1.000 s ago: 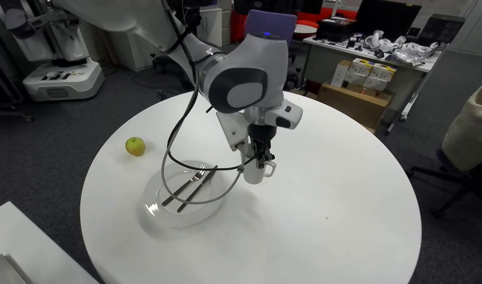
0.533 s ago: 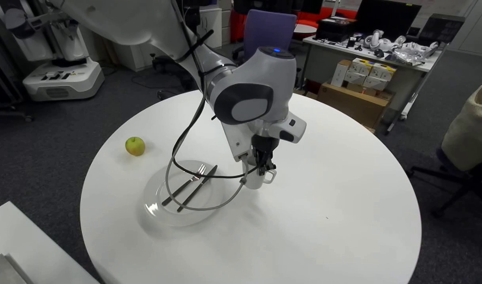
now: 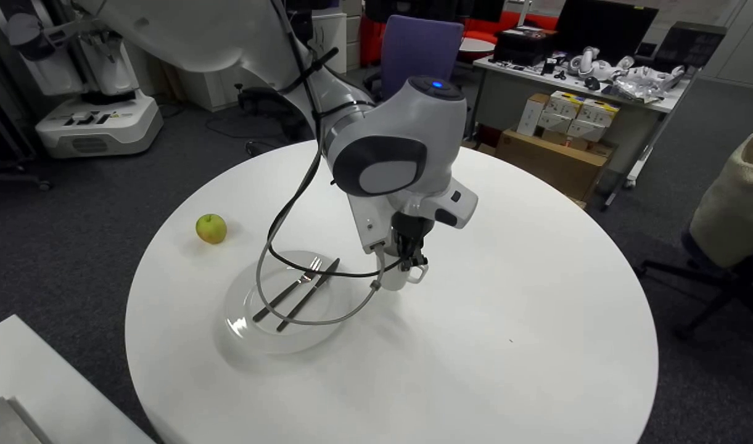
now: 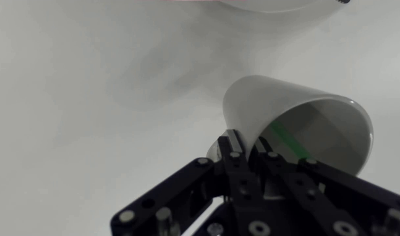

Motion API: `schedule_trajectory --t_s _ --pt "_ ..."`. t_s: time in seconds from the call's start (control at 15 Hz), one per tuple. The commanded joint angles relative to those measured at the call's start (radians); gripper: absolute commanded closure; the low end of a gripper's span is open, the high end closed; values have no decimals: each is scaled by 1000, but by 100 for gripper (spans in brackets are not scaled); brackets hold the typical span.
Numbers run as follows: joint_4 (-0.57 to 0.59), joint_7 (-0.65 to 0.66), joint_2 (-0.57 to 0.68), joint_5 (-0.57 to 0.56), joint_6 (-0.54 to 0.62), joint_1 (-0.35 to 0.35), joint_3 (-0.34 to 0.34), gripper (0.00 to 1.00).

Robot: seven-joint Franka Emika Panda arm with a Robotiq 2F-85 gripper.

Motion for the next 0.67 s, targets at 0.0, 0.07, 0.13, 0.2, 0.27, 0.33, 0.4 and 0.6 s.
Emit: schedule_trajectory --t_s 0.0,0.07,0.13,0.2,0.27,0.33,0.4,0.6 --pt "13 -44 -9 38 1 -28 23 98" --pt "13 -43 -7 38 1 -28 23 98" --pt "14 -41 -5 36 0 -28 23 98" --pt "14 -40 -3 35 0 -27 23 98" --pt "15 -40 1 34 1 -27 23 98" --pt "15 -39 4 34 1 -26 23 98" --pt "16 -38 8 34 0 -26 24 98" --pt "16 -36 16 30 0 -23 26 98"
